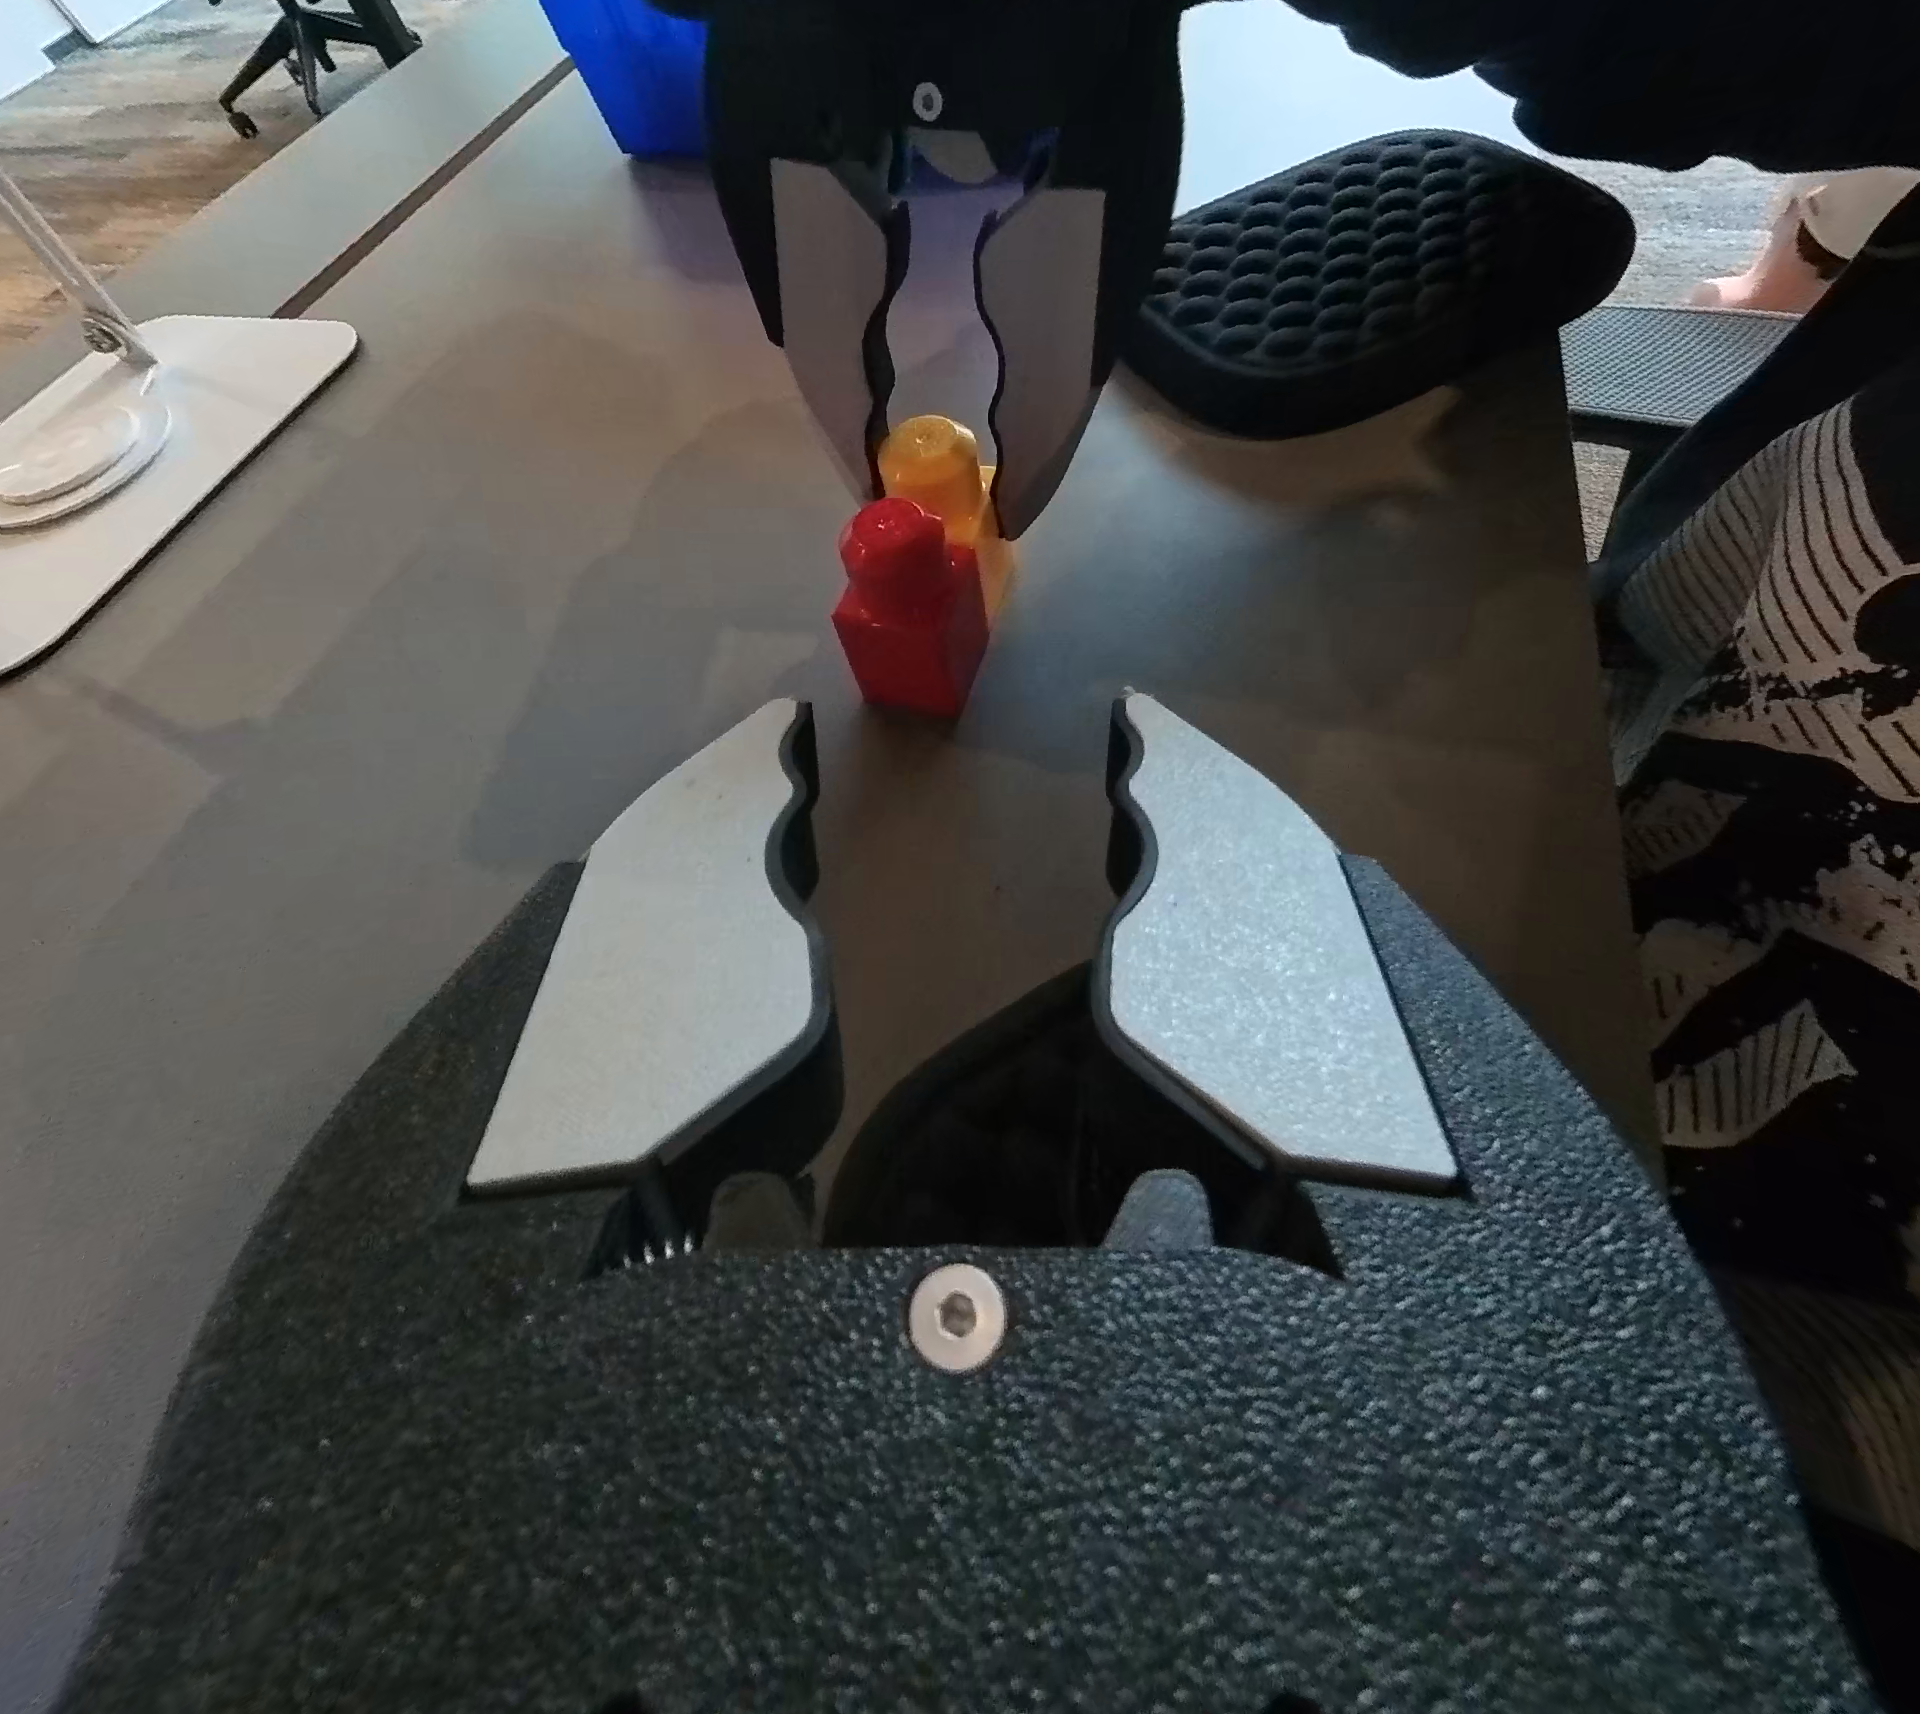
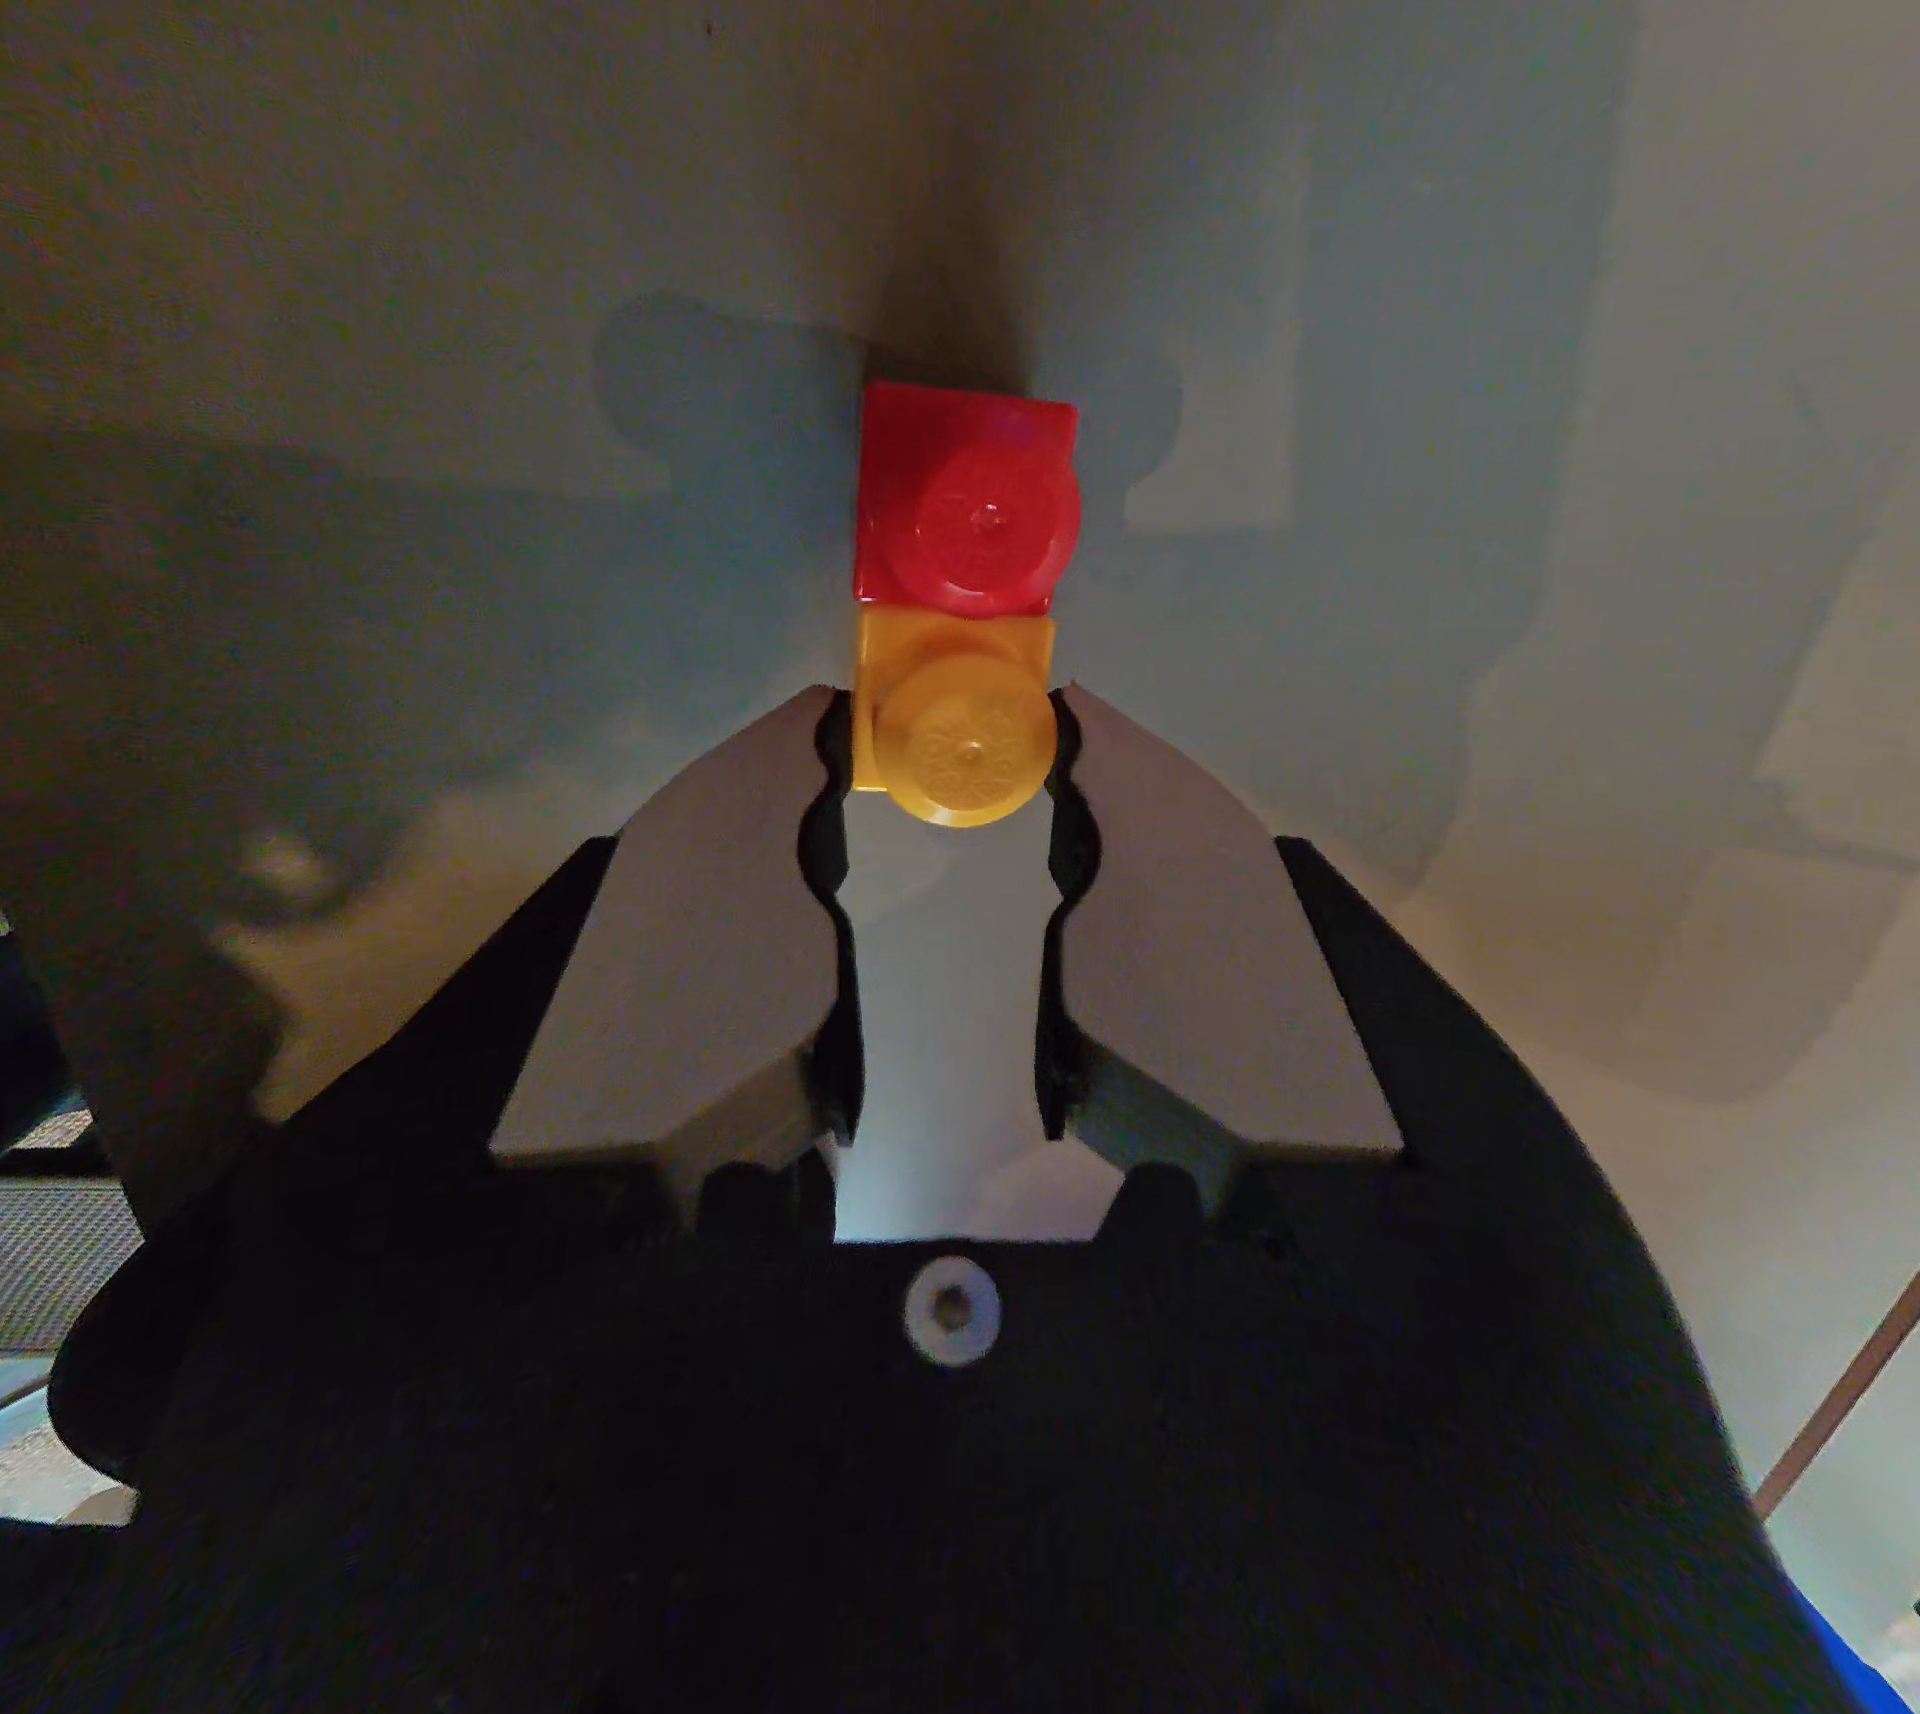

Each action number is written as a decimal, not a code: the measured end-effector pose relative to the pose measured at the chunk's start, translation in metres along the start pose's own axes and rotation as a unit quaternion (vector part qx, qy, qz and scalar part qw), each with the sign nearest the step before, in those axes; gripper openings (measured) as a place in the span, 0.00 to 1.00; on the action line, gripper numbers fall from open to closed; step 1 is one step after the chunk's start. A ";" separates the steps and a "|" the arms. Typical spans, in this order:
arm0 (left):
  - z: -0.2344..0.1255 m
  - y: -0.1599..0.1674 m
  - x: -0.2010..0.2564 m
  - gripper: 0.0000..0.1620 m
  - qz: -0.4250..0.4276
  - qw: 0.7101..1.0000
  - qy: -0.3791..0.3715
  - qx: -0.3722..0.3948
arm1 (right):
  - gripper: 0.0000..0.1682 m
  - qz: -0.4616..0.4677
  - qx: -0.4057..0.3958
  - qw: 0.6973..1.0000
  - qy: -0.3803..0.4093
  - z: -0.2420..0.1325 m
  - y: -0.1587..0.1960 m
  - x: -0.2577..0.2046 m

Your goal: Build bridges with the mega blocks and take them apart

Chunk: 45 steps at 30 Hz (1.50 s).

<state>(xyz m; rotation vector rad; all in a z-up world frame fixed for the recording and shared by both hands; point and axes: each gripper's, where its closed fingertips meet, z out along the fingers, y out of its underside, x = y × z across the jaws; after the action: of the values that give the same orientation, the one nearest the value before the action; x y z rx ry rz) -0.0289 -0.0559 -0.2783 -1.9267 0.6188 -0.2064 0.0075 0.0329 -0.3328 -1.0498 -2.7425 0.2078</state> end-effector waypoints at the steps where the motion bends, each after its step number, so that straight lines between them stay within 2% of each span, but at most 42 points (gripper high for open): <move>1: 0.000 0.000 0.000 0.33 0.000 1.000 -0.001 -0.001 | 0.21 0.001 0.000 1.000 0.000 0.000 0.000 0.000; 11: -0.002 0.002 0.001 0.33 0.004 1.000 -0.003 -0.004 | 0.24 -0.003 0.011 1.000 -0.002 -0.002 -0.005 0.000; 17: -0.007 -0.003 -0.001 0.33 -0.007 1.000 -0.010 0.017 | 0.33 0.012 0.034 0.999 0.007 -0.013 -0.007 0.002; 26: -0.028 -0.006 -0.006 0.33 -0.020 0.998 -0.041 0.034 | 0.39 0.041 0.166 0.985 0.036 -0.062 -0.015 -0.001; 33: -0.040 -0.018 -0.006 0.35 -0.039 0.995 -0.035 0.089 | 0.43 0.045 0.254 0.966 0.017 -0.090 -0.016 -0.022; 36: -0.042 -0.020 -0.009 0.37 -0.053 0.993 -0.038 0.100 | 0.45 0.048 0.267 0.962 0.028 -0.097 -0.009 -0.028; 45: -0.041 -0.011 -0.012 0.55 -0.048 0.994 -0.069 0.063 | 0.45 0.053 0.280 0.958 0.040 -0.101 0.000 -0.034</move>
<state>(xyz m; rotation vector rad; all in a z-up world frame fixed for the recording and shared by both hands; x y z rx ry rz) -0.0527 -0.0794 -0.2490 -1.8321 0.4127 -0.1665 0.0556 0.0167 -0.2392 -1.0033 -2.3281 0.8761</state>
